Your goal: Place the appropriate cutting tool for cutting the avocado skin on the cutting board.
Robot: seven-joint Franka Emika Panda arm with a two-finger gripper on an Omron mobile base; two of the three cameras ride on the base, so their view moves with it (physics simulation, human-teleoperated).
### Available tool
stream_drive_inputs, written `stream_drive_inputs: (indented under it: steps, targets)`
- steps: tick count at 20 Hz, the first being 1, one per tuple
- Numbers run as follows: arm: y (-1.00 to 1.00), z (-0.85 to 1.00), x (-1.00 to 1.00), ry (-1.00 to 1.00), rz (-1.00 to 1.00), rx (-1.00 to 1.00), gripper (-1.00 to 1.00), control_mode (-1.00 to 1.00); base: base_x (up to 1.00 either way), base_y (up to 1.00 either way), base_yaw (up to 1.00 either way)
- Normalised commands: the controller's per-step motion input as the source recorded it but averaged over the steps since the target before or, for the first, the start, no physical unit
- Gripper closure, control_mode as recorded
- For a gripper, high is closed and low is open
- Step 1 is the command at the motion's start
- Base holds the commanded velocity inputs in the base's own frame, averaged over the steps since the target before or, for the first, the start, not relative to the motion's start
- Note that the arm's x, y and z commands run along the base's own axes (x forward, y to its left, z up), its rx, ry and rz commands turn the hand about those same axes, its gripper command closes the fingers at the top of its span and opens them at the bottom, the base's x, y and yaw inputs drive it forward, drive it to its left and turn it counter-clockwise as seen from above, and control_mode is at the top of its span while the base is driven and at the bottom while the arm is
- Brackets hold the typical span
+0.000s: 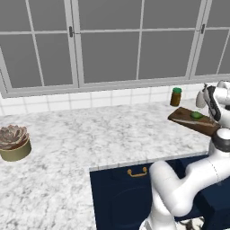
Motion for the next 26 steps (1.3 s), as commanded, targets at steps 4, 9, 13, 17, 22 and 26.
stream_drive_inputs:
  steps: [4,9,13,17,22,26]
  targets:
    - [0.44,0.47,-0.91,-0.06,0.0,0.0,-1.0,-1.0,0.0,0.0,0.0]
    - [0.73,0.31,-0.97,0.0,-0.04,0.0,-1.0,-1.0,0.0,0.0,0.0]
    - [0.83,0.28,-0.99,-0.02,-0.05,0.0,-1.0,-1.0,0.0,0.0,0.0]
    - [0.88,0.22,-0.93,-0.08,-0.06,0.0,-1.0,-1.0,0.0,0.0,0.0]
    - [0.95,0.12,-0.8,-0.1,-0.07,-0.02,-1.0,-1.0,0.0,0.0,0.0]
    - [1.0,0.0,-0.46,-0.02,-0.03,-0.1,-1.0,-1.0,0.0,0.0,0.0]
